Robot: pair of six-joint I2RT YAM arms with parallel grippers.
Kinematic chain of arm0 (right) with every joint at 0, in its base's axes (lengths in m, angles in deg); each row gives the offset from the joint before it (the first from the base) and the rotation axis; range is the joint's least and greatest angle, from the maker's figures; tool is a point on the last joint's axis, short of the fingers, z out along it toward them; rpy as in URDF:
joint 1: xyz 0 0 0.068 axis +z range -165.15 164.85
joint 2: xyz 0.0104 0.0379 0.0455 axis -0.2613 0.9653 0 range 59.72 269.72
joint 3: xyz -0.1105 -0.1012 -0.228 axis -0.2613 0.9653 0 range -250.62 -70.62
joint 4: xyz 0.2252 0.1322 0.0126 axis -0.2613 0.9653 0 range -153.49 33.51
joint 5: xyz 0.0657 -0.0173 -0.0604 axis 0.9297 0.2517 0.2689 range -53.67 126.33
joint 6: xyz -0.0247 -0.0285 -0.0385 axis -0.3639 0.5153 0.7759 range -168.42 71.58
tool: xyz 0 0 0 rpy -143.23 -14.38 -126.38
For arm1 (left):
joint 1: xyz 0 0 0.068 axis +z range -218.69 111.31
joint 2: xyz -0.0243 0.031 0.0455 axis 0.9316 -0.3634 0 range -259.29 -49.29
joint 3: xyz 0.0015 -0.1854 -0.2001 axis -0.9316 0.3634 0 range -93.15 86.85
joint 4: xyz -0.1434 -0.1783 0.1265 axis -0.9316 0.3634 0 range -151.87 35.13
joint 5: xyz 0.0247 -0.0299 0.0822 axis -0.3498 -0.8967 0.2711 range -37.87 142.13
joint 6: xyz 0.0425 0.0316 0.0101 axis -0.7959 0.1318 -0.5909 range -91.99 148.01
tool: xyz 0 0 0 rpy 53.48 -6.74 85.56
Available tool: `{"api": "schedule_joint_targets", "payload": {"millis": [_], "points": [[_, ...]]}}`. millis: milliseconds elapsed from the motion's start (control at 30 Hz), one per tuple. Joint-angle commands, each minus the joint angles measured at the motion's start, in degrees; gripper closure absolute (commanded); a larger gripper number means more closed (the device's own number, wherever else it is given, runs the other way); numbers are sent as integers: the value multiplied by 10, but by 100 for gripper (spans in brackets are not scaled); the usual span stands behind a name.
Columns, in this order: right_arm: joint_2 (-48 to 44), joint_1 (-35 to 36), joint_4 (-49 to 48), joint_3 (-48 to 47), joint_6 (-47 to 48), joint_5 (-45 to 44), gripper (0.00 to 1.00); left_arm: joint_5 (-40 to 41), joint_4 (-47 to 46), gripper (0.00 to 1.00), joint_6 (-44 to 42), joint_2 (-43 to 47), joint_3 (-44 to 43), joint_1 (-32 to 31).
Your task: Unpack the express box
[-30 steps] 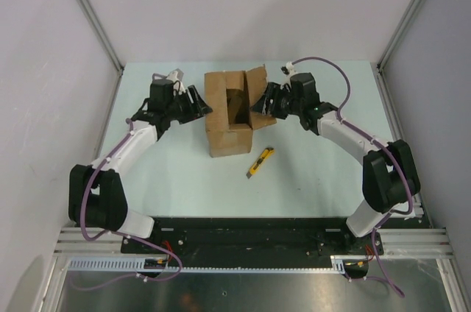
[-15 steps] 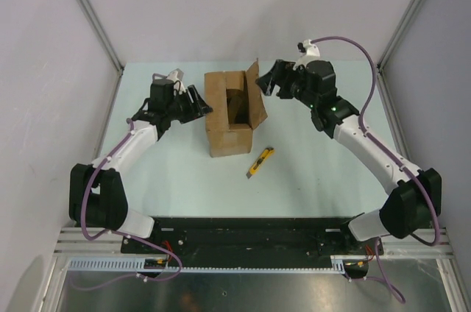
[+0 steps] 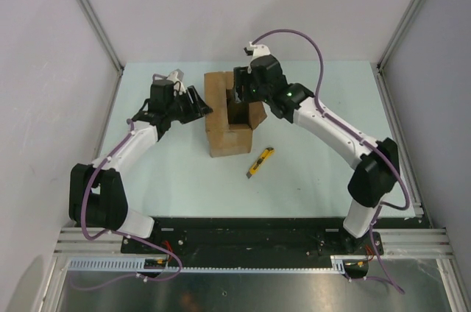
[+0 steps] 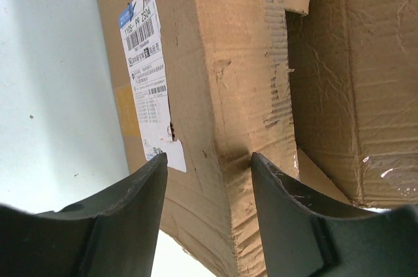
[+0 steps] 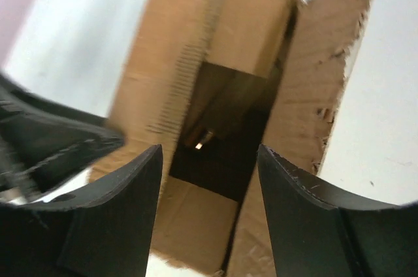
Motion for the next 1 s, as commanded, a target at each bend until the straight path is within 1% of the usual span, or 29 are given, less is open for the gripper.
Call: {"api": "schedule_joint_targets", "payload": {"millis": [0, 133, 300, 600, 700, 733, 833, 867, 933, 967], "points": [[35, -1, 59, -44, 17, -75, 38, -5, -3, 41, -1, -2, 9, -3], [58, 2, 74, -44, 18, -115, 40, -5, -4, 42, -2, -2, 9, -3], [71, 9, 80, -37, 23, -163, 38, -5, -4, 42, -2, -6, 10, -3], [114, 7, 78, -36, 18, -125, 39, -5, -5, 42, -3, -2, 8, -3], [120, 1, 74, -27, 4, -110, 42, -5, -3, 42, -3, -1, 6, -3], [117, -3, 69, -22, -2, -96, 44, -8, -4, 42, -3, -1, 5, -3], [101, -6, 40, 3, -12, -80, 57, -10, -4, 41, -8, 6, 4, -3], [97, -7, 26, 10, -19, -73, 71, -6, -3, 41, -9, 10, 3, -3], [85, -9, 11, 25, -28, -64, 81, 4, -3, 40, -18, 25, -2, -4], [83, -9, 6, 28, -34, -64, 90, 17, -3, 39, -24, 32, -3, -4]]}}
